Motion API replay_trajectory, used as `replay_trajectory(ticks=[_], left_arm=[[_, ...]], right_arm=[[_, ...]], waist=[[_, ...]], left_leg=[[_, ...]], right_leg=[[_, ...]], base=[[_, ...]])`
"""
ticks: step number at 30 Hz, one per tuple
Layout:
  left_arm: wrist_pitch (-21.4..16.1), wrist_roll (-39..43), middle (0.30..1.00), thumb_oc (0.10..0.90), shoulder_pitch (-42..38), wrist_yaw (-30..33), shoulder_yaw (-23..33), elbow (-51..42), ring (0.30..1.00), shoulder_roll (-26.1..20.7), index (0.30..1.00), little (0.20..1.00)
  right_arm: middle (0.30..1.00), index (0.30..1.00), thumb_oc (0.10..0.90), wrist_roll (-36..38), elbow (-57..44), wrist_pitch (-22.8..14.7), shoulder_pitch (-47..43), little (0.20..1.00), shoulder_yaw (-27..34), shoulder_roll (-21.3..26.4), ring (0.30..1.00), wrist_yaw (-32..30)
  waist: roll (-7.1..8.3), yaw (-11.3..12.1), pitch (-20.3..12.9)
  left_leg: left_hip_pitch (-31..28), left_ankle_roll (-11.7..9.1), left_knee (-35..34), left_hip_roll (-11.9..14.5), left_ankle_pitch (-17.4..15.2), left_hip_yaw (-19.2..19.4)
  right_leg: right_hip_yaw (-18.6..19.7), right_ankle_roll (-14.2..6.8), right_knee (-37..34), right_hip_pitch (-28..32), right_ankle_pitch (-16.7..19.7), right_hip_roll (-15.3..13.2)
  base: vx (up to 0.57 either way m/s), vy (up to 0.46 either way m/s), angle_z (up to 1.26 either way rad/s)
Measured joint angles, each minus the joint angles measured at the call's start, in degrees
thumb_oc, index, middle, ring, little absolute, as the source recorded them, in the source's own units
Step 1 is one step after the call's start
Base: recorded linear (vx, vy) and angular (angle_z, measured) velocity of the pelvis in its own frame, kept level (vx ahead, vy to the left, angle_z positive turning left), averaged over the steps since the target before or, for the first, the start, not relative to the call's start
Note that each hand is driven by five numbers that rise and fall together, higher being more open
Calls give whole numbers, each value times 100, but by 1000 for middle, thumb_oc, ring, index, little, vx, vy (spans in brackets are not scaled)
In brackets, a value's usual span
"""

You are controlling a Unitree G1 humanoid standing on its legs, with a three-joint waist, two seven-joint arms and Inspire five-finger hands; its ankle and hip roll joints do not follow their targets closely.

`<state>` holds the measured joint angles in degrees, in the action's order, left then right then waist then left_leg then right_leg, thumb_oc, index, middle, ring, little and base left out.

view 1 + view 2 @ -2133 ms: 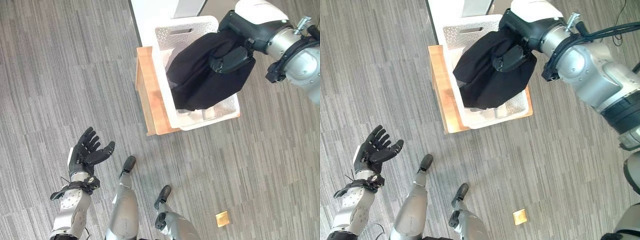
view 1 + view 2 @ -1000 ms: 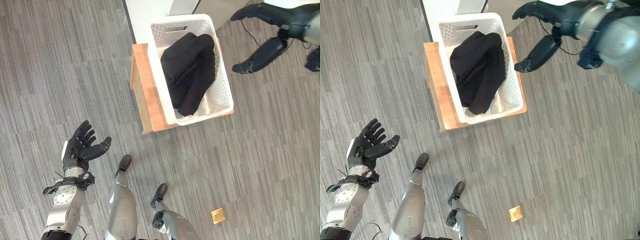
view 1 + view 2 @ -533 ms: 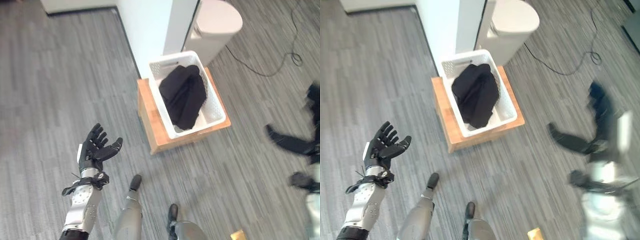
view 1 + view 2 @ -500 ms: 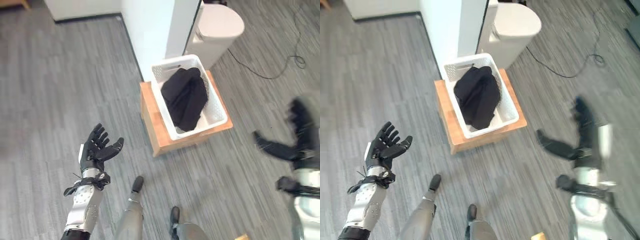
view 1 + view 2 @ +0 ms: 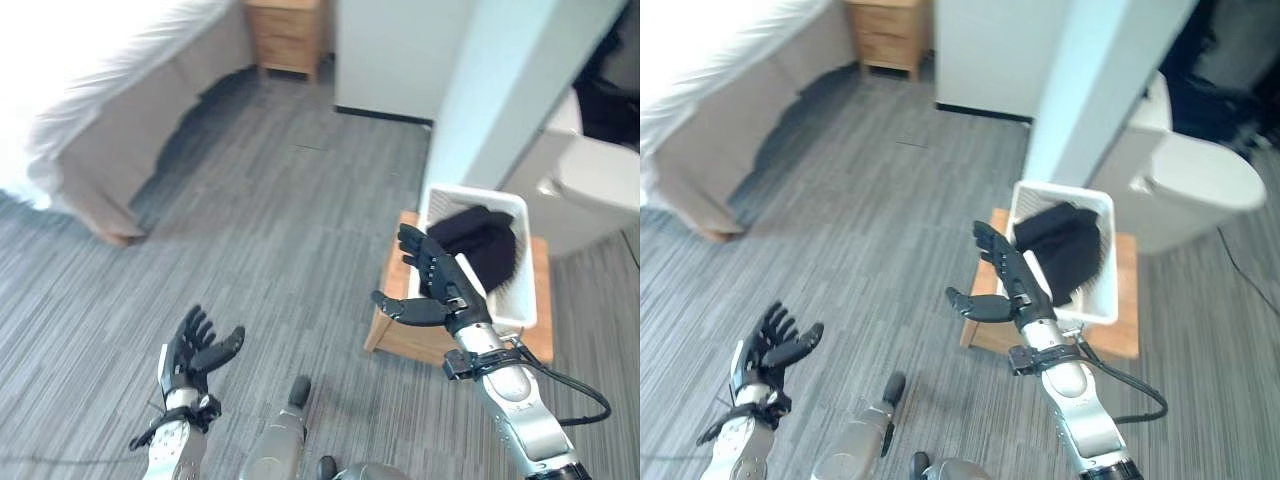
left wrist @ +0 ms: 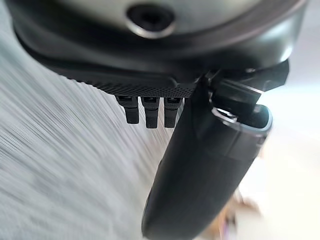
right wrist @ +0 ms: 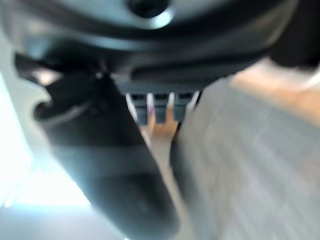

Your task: Pick up bed clothes into laundry basket.

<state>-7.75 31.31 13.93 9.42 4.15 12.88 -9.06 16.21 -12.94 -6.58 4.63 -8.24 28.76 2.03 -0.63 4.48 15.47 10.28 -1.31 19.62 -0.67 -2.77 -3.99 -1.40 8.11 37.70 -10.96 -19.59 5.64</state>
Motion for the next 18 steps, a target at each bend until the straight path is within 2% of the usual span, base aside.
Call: replay_trajectory(ticks=[1, 2, 3, 4, 5, 6, 7, 8, 9, 10, 11, 12, 13, 15, 16, 17, 18], left_arm=[[-44, -19, 900, 800, -5, -39, 2, -158, 900, -36, 900, 900], [41, -52, 900, 800, -181, -89, -107, -73, 900, -97, 900, 900], [74, -68, 900, 800, -202, -182, -212, -87, 900, -137, 900, 900], [73, -69, 900, 800, -193, -232, -201, -156, 900, -161, 900, 900], [46, -100, 900, 800, -154, -276, -192, -431, 900, -149, 900, 900], [44, -100, 900, 800, -140, -277, -193, -467, 900, -152, 900, 900], [-50, -124, 900, 800, -121, -280, -174, -705, 900, -213, 900, 900], [-22, -202, 900, 800, -331, -284, -235, -533, 900, -230, 900, 900], [-12, -226, 900, 800, -456, -291, -300, -455, 900, -212, 900, 900], [-21, -241, 900, 800, -486, -340, -367, -460, 900, -217, 900, 900], [-21, -269, 900, 800, -461, -339, -418, -458, 900, -207, 900, 900], [-15, -305, 900, 800, -459, -336, -471, -452, 900, -197, 900, 900], [18, -345, 900, 800, -465, -305, -546, -379, 900, -231, 900, 900], [34, -492, 900, 800, -389, -239, -610, -375, 900, -252, 900, 900], [30, -656, 900, 800, -394, -233, -636, -338, 900, -373, 900, 900], [57, -689, 900, 800, -422, -254, -628, -298, 900, -479, 900, 900], [57, -696, 900, 800, -439, -289, -622, -303, 900, -551, 900, 900]], right_arm=[[900, 900, 800, 92, -31, -56, 47, 900, 7, 26, 900, 57], [900, 900, 800, 161, 123, -24, 106, 900, 125, -146, 900, 46], [900, 900, 800, 214, 419, 189, 452, 900, 104, -217, 900, 37], [900, 900, 800, 213, 517, 264, 640, 900, 72, -250, 900, 34], [900, 900, 800, 214, 545, 312, 977, 900, 55, -218, 900, 51], [900, 900, 800, 214, 543, 313, 999, 900, 55, -212, 900, 57], [900, 900, 800, 228, 544, 317, 926, 900, 126, -269, 900, 131], [900, 900, 800, 322, 548, 309, 972, 900, 335, -444, 900, 96], [900, 900, 800, 380, 555, 315, 983, 900, 460, -585, 900, 15], [900, 900, 800, 440, 594, 312, 827, 900, 547, -669, 900, -21], [900, 900, 800, 440, 627, 284, 701, 900, 549, -662, 900, -69], [900, 900, 800, 440, 699, 215, 568, 900, 551, -644, 900, -128], [900, 900, 800, 439, 960, 201, 312, 900, 495, -685, 900, -159], [900, 900, 800, 440, 1102, 183, 220, 900, 407, -714, 900, -257], [900, 900, 800, 448, 1151, 159, 252, 900, 342, -846, 900, -256], [900, 900, 800, 457, 1160, 167, 363, 900, 266, -862, 900, -244], [900, 900, 800, 456, 1172, 192, 528, 900, 207, -822, 900, -221]], waist=[[124, -182, -38], [2, -356, 63], [-30, -479, -9], [3, -598, -72], [156, -700, -155], [157, -701, -165], [26, -546, -192], [9, -823, -187], [-65, -951, -230], [-155, -913, -260], [-255, -908, -307], [-358, -954, -303], [-310, -931, -246], [-294, -955, -210], [-272, -1185, -109], [-300, -1302, -76], [-303, -1312, -78]], left_leg=[[145, -216, 172, -109, -402, 277], [266, -338, 555, 67, -573, 457], [150, -385, 1064, 577, -713, 1506], [-53, -397, 1118, 708, -714, 1856], [-444, -472, 816, 762, -681, 1985], [-492, -478, 758, 757, -666, 1962], [-1196, -599, -310, 794, -369, 1705], [-1153, -618, -455, 844, -419, 1775], [-1231, -617, -819, 770, -420, 1800], [-1344, -509, -1158, 716, -478, 1866], [-1341, -434, -1412, 618, -448, 1735], [-1385, -207, -1584, 537, -260, 1541], [-1404, -133, -1676, 351, -17, 1479], [-1383, -47, -1714, 213, 40, 1380], [-1300, 94, -1582, 98, 99, 1034], [-1197, 118, -1577, 93, 194, 819], [-1179, 174, -1677, 48, 271, 715]], right_leg=[[-213, -96, -167, -279, -73, -808], [-578, -146, -331, -75, 22, -816], [-1297, -72, -1151, 394, 367, -837], [-1597, -71, -1580, 669, 532, -888], [-1895, -150, -2055, 903, 756, -907], [-1904, -154, -2090, 903, 773, -896], [-2229, -128, -2255, 815, 927, -835], [-2602, -155, -2323, 852, 949, -900], [-2855, -176, -2219, 806, 962, -1015], [-2900, -191, -2098, 669, 969, -1091], [-2969, -238, -2023, 565, 999, -1113], [-2987, -271, -1821, 419, 989, -1168], [-2918, -352, -1445, 279, 990, -1451], [-2243, -468, -794, -22, 989, -1635], [-482, -1134, -310, -446, 838, -1425], [618, -1509, -365, -393, 754, -1214], [1135, -1663, -407, -371, 709, -1180]], base=[[-316, -49, 164], [-412, 24, 211], [-314, 43, 220], [-292, 80, 229], [-196, 77, 155], [-266, 111, 111], [-247, 162, 105], [-250, 196, 175], [-277, 338, 181], [-222, 267, 112], [-149, 259, 52], [-128, 154, 44], [-214, 163, 39], [-282, 100, 50], [-193, 59, 118], [-135, -5, 143], [-17, -3, 98]])
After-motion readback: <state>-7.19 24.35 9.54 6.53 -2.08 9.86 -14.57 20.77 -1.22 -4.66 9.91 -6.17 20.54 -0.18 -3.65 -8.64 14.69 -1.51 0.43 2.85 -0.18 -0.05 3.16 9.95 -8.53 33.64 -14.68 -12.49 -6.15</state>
